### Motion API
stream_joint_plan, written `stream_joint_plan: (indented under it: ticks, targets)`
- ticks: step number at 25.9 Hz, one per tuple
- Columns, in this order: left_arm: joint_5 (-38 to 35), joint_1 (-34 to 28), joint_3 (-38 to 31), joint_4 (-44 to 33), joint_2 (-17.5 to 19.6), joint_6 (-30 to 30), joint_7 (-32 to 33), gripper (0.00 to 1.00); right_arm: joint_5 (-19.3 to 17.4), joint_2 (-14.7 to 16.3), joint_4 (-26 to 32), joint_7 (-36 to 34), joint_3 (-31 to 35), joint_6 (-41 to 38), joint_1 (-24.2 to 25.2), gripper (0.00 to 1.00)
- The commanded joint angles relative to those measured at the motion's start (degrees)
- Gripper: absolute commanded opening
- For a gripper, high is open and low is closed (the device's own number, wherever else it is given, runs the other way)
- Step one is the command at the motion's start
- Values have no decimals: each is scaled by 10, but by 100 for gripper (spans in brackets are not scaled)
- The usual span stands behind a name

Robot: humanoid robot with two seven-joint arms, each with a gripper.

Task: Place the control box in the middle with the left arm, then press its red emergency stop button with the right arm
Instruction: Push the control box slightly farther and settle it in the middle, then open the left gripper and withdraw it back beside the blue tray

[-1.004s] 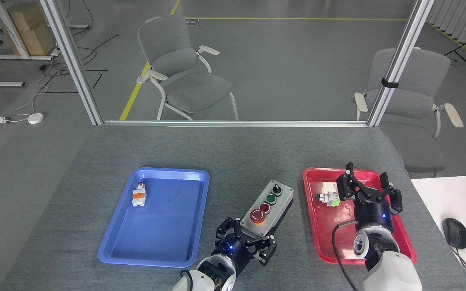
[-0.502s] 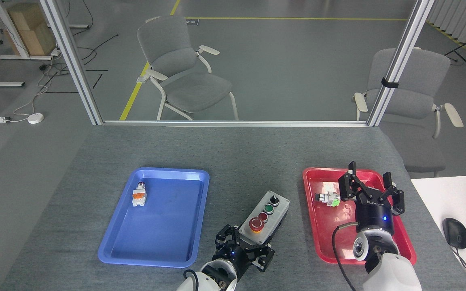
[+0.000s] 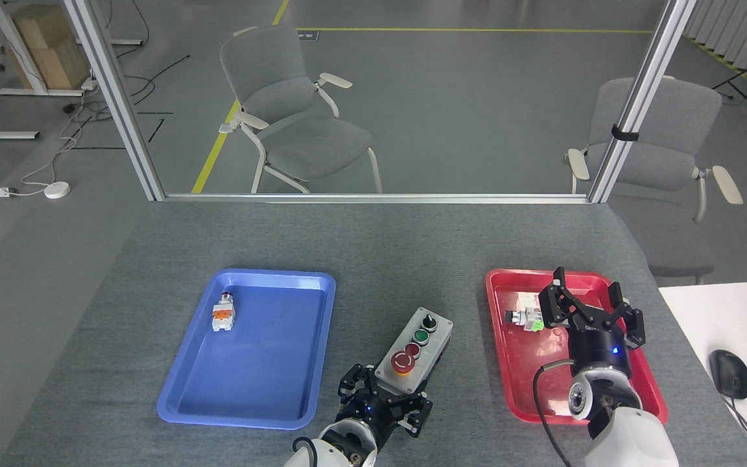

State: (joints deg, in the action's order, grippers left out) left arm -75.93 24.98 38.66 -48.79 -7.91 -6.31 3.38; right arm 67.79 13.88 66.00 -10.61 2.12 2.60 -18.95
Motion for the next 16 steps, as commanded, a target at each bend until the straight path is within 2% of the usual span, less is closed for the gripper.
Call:
stream_joint_plan:
  ticks: [1, 6, 9, 11, 13, 15, 16]
  targets:
    - [0, -3, 0, -10, 1, 3, -6, 97, 0, 7, -1, 44, 1, -8, -2, 99]
    - [1, -48, -3, -90, 20, 11, -4, 98, 1, 8, -1, 44, 1, -8, -3, 99]
    - [2, -88, -6, -179, 81, 13, -3, 98, 0, 8, -1, 44, 0, -8, -2, 99]
    - [5, -112, -7, -236, 124, 19, -3, 98, 1, 8, -1, 44, -1, -8, -2, 95]
    - [8, -136, -15, -284, 162, 25, -3, 98, 1, 8, -1, 44, -4, -12, -3, 73]
    - [13, -159, -43, -328, 200, 29, -3, 99, 0, 8, -1, 43, -7, -41, -4, 37]
    - [18, -170, -60, -344, 213, 34, -3, 99, 0, 9, -1, 43, -12, -66, -6, 24]
